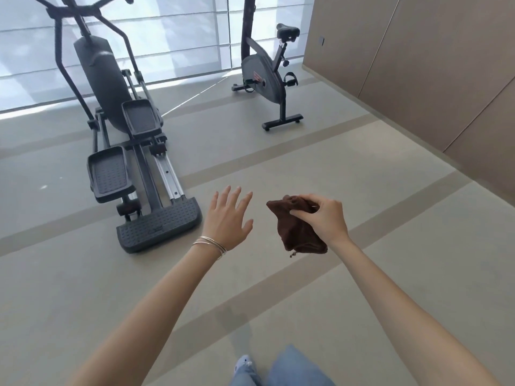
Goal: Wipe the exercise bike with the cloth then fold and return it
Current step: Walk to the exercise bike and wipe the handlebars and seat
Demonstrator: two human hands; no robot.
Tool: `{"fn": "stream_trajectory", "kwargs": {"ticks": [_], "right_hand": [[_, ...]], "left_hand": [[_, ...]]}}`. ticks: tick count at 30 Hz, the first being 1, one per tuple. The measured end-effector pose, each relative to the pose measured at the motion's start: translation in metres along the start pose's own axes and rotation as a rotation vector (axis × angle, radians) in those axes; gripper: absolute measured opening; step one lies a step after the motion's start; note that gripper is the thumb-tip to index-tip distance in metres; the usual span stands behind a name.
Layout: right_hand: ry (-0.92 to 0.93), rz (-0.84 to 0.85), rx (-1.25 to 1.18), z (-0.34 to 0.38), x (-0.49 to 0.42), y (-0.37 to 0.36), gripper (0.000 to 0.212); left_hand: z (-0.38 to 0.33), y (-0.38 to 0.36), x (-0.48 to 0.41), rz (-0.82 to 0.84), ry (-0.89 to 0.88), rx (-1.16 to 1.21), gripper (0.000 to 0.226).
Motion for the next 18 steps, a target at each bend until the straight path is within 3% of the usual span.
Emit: {"fn": "stream_trajectory", "kwargs": {"ticks": [9,18], "right_hand": [[0.048,0.037,0.018,-0.007,-0.11,-0.006,0.032],[0.077,0.02,-0.013,-0.019,-0.272,0.028,0.033]], "left_hand": [[0.041,-0.008,-0.095,0.024,0.001,0.006,0.064],[0.067,0.031,-0.258,-0.041,0.019,-0.007,0.064]]}}
Point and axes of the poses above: each hand's wrist, its own x-axis away from the middle knuckle, its own y-axis out of the back of the hand, z = x × y, the point moved 6 cm from there along -x, towards the middle knuckle, and after that the axes turned 7 degrees about z, right-handed, at the moved point
